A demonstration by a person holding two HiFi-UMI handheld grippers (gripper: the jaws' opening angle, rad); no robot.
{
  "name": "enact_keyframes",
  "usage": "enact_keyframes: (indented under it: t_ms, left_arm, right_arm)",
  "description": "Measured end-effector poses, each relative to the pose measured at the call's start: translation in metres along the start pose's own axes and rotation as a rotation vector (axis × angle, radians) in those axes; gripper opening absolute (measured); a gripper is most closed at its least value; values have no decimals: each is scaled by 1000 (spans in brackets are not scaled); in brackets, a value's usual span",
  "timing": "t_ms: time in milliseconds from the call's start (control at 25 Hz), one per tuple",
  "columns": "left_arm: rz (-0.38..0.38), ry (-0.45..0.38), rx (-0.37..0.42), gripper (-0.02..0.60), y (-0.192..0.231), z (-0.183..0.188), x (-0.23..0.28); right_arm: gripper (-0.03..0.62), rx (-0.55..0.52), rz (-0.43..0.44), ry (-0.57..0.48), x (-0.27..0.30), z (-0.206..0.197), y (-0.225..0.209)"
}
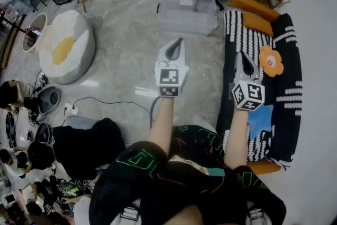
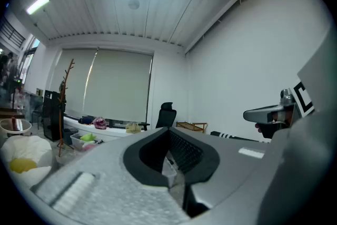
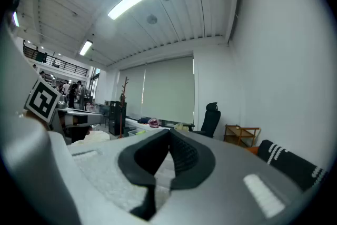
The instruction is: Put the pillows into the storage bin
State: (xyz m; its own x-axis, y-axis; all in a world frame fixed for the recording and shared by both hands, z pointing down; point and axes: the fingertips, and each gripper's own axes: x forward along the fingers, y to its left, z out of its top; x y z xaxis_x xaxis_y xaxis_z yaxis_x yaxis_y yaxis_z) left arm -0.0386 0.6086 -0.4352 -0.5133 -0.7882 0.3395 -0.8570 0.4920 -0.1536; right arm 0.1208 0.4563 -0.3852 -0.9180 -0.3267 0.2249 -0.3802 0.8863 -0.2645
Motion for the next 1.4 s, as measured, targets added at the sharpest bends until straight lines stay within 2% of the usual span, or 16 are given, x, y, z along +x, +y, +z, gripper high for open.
enact_keyframes:
  t_ms: [200,400,520,600,680,840,1040,1200,1280,1400]
  left_arm:
    - [-15,4,-22,10,-8,-11,8]
    - [-70,21,-46,10,-36,-18,26]
    - [-105,-1,-115,11,-33,-18,35]
    - [-85,-25,-166,10,-14,-11,40]
    - [-56,-33,-175,10,-3,-5,48]
    - [-70,-30,-189,10,-17,-8,79]
    - [-110,16,-153,11,-28,-16,128]
    - [-87,91,-175,11,-17,-40,175]
    - [-85,132,-207,10,-24,-53,209]
    - [-112,189,-198,10,-50,-69,262]
  right_arm:
    - [0,10,-19,-26,0,-2,-3]
    - [0,11,-33,-2,-5,-3,-26]
    - [0,17,-54,0,-4,-3,-41]
    - [0,15,-58,-4,-1,2,-45]
    - [0,10,-56,-14,5,8,-51]
    - [0,26,-56,-20,22,7,-79]
    - [0,106,-51,-22,69,-3,-110]
    - [0,153,15,5,126,-29,-118]
    - [0,162,33,22,152,-41,-140]
    - [0,173,-21,67,178,-63,-197]
